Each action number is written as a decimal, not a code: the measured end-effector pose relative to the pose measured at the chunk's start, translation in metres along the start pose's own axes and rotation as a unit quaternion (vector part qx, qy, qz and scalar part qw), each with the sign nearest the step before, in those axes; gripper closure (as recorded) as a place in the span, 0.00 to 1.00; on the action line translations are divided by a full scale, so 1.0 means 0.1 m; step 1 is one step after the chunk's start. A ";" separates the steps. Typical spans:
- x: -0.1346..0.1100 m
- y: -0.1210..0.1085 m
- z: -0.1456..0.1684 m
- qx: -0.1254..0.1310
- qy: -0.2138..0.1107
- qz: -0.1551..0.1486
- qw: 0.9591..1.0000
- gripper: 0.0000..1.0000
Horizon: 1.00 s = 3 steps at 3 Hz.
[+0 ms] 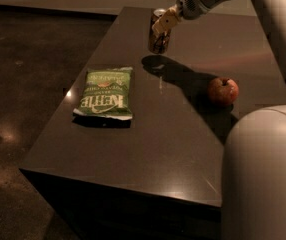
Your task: Move orange can near green jalapeno chip bag
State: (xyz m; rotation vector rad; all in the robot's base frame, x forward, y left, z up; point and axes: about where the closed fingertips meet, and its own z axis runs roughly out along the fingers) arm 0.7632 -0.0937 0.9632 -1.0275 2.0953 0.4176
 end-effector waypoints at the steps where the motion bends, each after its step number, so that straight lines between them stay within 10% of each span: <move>1: 0.10 0.28 -0.12 -0.022 -0.002 -0.019 1.000 1.00; 3: 0.36 0.82 -0.09 -0.066 0.001 -0.047 0.997 1.00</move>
Offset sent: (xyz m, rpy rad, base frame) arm -0.1059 0.0207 -0.0264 0.0116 0.0153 0.1641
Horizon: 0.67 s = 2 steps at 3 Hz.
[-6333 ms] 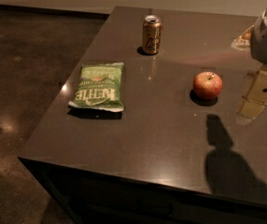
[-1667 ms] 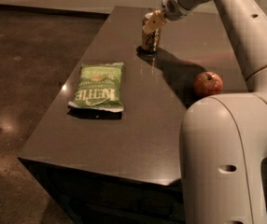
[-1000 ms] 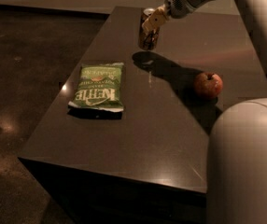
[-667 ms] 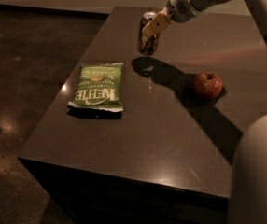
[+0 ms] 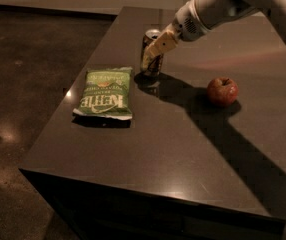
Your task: Move orange can near green jalapeno chip bag
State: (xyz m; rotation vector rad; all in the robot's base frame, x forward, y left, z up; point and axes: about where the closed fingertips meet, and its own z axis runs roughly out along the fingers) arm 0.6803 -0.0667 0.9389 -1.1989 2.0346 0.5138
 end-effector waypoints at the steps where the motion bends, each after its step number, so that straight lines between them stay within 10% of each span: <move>1: 0.00 0.19 0.07 -0.014 0.001 -0.019 1.000 0.82; 2: -0.07 0.32 0.14 -0.025 -0.001 -0.038 0.999 0.59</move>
Offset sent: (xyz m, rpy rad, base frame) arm -0.0268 0.0458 0.0011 -0.0133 -0.0466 0.1420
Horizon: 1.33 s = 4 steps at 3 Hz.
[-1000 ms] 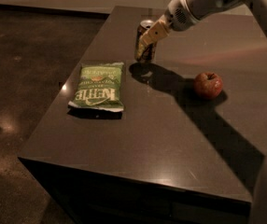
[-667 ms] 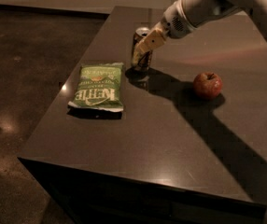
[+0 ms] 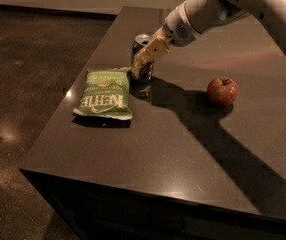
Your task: Move orange can near green jalapeno chip bag
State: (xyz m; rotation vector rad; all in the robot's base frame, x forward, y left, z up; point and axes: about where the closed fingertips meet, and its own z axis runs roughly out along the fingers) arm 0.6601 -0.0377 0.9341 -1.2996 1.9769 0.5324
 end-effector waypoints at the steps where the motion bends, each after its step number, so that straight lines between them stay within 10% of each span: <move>1: 0.00 0.01 0.02 -0.002 0.000 0.000 1.000 0.35; 3: 0.00 0.03 0.07 -0.006 0.001 -0.001 1.000 0.00; 4: -0.01 0.03 0.07 -0.006 0.001 -0.001 1.000 0.00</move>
Offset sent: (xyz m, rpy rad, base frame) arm 0.0000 0.0019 -0.0016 -0.0001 0.0027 0.0031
